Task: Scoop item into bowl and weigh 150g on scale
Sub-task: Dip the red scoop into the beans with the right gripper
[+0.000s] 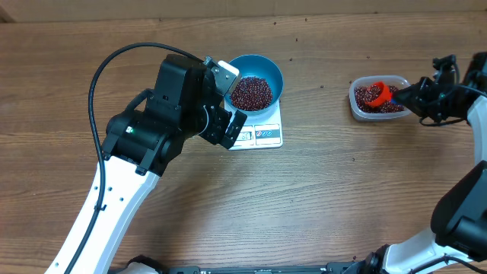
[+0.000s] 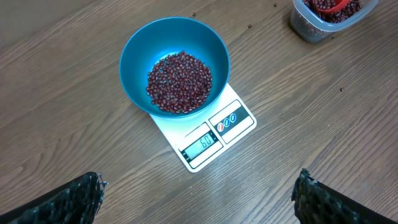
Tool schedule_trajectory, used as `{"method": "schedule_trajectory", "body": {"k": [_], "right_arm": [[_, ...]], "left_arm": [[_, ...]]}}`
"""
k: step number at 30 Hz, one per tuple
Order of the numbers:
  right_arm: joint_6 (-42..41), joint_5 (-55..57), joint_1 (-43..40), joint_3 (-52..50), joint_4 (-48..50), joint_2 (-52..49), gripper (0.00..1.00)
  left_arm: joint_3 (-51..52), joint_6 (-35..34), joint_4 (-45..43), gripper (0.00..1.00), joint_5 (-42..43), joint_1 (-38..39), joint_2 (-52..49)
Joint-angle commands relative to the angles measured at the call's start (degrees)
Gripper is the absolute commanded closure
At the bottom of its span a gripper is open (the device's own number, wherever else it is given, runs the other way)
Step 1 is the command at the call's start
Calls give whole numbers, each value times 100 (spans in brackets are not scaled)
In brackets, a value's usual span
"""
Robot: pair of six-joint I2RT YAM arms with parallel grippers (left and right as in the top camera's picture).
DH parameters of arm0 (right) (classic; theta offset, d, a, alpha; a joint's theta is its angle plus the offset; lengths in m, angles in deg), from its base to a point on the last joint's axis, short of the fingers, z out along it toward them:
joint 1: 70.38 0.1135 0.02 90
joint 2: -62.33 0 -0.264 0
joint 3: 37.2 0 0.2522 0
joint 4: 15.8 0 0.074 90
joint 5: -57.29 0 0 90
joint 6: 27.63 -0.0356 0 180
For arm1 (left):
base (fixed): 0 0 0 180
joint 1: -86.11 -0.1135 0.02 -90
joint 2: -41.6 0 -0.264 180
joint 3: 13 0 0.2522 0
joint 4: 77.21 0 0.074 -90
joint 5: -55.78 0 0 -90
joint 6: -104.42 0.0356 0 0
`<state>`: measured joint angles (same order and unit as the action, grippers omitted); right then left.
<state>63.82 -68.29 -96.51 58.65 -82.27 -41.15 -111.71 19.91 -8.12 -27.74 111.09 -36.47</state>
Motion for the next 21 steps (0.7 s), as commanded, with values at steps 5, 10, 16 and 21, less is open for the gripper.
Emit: {"method": "schedule_trajectory", "body": {"k": [5,10,16,21], "right_arm": [[17,-763,-251,-44,-4,-15,96],[313,-1318,-256,-44,-33,-15,96],[356,-1991,-210,-44,-50,-15,96],[352,-2179,-98,-44,-52,-15,96]], "left_arm": [[-39,-59,0,1,44,-26,-39],[-39,-59,0,0,44,-26,-39],[-39,-59,0,0,44,-26,-39],[-39,-59,-2,0,44,-26,-39]]}}
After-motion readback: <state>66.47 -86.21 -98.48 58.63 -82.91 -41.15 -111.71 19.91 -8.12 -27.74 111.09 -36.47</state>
